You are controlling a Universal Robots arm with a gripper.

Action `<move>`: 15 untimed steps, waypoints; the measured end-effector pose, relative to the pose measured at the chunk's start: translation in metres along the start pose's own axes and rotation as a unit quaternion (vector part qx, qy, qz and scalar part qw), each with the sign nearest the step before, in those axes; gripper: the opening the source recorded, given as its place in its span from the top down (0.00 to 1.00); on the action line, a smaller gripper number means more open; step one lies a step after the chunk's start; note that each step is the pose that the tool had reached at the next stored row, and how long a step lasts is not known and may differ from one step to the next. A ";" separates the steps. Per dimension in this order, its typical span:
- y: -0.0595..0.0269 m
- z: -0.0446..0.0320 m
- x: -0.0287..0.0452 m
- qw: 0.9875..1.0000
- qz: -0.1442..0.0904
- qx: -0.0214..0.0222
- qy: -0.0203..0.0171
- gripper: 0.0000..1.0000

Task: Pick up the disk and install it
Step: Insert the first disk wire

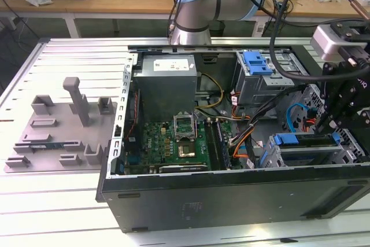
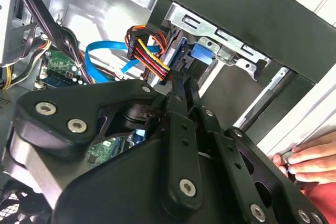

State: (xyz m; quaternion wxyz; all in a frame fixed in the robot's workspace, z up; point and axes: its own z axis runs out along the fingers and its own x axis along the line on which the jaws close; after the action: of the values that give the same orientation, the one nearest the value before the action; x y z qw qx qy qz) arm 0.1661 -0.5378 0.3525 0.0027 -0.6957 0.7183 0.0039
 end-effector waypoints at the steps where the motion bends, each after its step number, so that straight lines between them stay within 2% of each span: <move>1: 0.0000 0.0000 0.0000 1.000 -0.003 0.000 0.000 0.83; 15: 0.0001 0.0017 -0.0019 1.000 -0.004 0.000 0.000 0.83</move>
State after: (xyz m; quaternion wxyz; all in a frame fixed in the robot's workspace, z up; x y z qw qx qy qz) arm 0.1661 -0.5358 0.3508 0.0027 -0.6989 0.7152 0.0040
